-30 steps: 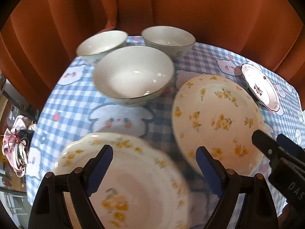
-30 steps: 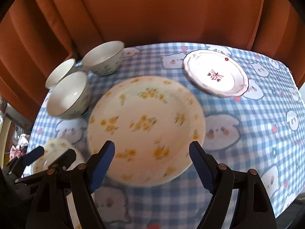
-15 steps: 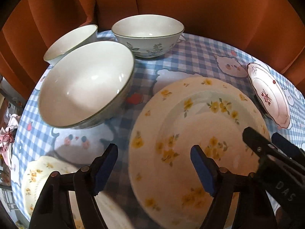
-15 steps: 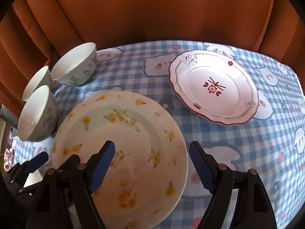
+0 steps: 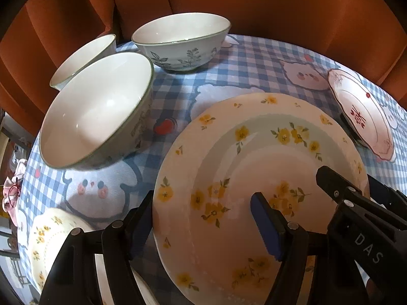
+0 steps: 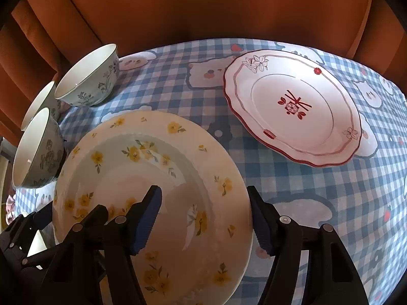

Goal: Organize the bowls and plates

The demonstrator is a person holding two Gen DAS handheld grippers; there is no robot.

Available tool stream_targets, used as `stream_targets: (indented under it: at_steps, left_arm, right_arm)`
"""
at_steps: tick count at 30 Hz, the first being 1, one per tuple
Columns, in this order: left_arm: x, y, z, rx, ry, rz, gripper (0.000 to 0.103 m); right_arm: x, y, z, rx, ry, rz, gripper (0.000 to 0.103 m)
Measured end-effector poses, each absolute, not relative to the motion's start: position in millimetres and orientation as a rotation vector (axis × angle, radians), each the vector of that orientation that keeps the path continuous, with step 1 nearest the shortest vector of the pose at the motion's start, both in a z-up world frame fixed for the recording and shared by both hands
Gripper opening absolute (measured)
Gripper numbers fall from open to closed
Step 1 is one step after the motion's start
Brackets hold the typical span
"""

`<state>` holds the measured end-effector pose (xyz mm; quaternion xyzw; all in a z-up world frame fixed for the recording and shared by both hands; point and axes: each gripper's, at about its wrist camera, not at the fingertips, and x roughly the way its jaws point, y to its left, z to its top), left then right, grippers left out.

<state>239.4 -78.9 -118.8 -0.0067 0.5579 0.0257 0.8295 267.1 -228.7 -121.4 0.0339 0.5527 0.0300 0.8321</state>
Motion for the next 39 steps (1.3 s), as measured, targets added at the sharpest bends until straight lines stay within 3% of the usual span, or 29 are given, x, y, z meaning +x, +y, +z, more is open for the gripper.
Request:
stream_targets:
  at_steps: [20,27,36,39]
  left_arm:
    - [166.7,-138.2,-115.2,0.081,1.238,-0.173,0.074]
    - [162.9,-136.3,-113.0,0.07,1.216,-0.135,0.066]
    - [153.8,-143.2,-113.9,0.098,1.177,-0.05,0.074]
    - [147.5,-149.8,-111.8,0.118,1.151,-0.022,0.072]
  right_arm:
    - [168.8,-298.3,-109.4,0.14,1.246,-0.101,0.07]
    - [156.3,-301.3,-109.9,0.078,1.224,-0.081,0.061]
    - [157.2,-301.7,-111.9,0.036,1.204,-0.037,0.06]
    - [159.9,-300.0,-113.0,0.025,1.203,-0.025,0.061]
